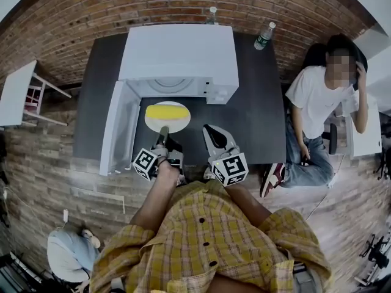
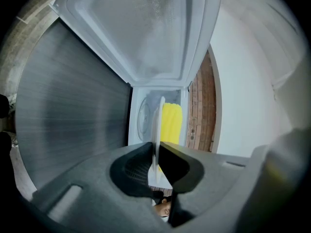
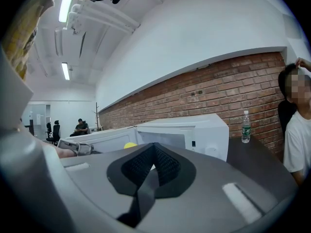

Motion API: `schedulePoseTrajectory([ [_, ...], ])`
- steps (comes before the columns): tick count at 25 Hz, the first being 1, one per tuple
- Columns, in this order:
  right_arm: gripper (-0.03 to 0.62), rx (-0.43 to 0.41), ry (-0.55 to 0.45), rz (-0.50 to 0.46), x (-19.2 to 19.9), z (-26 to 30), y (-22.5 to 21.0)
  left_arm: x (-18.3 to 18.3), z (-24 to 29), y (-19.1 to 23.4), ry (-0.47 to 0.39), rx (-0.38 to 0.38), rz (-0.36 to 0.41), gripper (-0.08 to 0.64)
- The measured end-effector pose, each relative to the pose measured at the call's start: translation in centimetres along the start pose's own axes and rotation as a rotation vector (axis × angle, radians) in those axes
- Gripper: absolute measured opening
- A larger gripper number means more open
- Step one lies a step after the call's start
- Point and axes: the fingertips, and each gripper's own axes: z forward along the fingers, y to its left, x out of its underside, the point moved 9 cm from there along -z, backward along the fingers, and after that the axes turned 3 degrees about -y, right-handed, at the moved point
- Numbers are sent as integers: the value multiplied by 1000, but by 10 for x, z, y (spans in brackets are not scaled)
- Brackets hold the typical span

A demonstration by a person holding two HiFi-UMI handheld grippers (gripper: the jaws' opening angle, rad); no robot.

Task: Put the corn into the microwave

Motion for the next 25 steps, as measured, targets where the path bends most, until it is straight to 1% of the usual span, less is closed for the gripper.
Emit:
schedulePoseTrajectory([
  [9,5,10,18,-9,0,6,-6,-7,23,11,2,-3,2,28],
  [13,5,16,26,-7,2,6,-10,-7,35,15,-3,20,-16,25],
  [16,5,21,31,-4,3,7,-13,-11,42,18,-1,19,3,21],
  [20,5,46,37,7,5,10,-20,-11,55,21,4,16,9,21],
  [25,5,49,32,-2,2,16,-23,-15,69,23,-15,8,7,20],
])
